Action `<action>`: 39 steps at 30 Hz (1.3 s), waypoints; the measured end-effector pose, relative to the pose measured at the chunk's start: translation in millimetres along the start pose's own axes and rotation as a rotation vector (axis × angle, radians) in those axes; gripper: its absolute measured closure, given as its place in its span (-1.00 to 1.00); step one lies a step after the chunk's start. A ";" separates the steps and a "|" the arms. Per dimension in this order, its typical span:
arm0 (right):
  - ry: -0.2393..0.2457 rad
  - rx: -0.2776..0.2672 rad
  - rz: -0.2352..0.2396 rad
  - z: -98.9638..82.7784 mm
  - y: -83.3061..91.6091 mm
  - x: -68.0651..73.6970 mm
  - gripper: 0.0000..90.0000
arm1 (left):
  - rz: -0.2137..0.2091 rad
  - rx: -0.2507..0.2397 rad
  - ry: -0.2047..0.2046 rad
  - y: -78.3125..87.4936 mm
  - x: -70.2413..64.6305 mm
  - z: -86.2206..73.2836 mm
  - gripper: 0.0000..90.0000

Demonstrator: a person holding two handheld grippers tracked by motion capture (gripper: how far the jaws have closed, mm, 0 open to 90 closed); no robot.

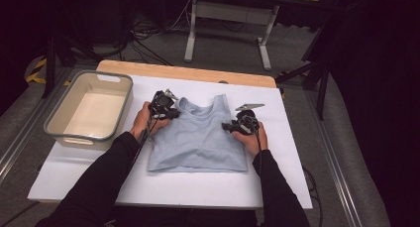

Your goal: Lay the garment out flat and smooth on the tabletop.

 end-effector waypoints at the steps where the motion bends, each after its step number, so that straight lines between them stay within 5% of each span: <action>1: 0.007 -0.002 -0.013 0.5 1.0 0.7 0.68 | 0.019 -0.005 -0.001 2.8 1.7 -0.5 0.86; 8: 0.050 -0.110 -0.112 15.4 21.2 10.0 0.82 | 0.097 -0.161 0.040 50.6 5.8 16.7 0.87; 15: 0.081 -0.178 -0.144 37.8 30.3 21.6 0.80 | 0.137 -0.267 0.047 97.0 2.0 38.2 0.86; 18: 0.085 -0.178 -0.157 40.7 29.5 22.9 0.79 | 0.126 -0.265 0.013 95.5 -4.1 41.7 0.77; 20: 0.075 -0.162 -0.171 37.2 28.0 19.7 0.79 | 0.118 -0.265 -0.006 88.4 -8.8 41.4 0.40; 23: 0.062 -0.144 -0.185 31.7 27.5 15.6 0.80 | 0.132 -0.267 -0.015 81.1 -12.5 39.4 0.21; 27: 0.047 -0.098 -0.219 16.7 29.2 7.5 0.78 | 0.153 -0.266 -0.102 70.7 -24.4 31.2 -0.28; 31: 0.042 -0.077 -0.221 10.8 28.3 6.1 0.76 | 0.126 -0.280 -0.116 71.7 -29.3 22.7 -0.35; 33: 0.058 -0.065 -0.229 7.2 26.8 6.1 0.44 | 0.105 -0.285 -0.141 75.1 -34.2 12.3 -0.41; 34: 0.058 -0.065 -0.229 7.2 26.8 6.1 0.44 | 0.105 -0.285 -0.141 75.1 -34.2 12.3 -0.41; 39: 0.058 -0.153 -0.233 0.8 43.2 7.8 0.17 | 0.034 -0.306 -0.182 84.5 -47.5 -16.3 -0.48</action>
Point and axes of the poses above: each handheld gripper's, and its own axes: y roughly backward along the jaws, z roughly out of its top, x roughly to its left, the point moved 7 cm from there along -y, roughly forward along the jaws, and after that the axes turned 11 degrees about y, right-handed, at the moved point
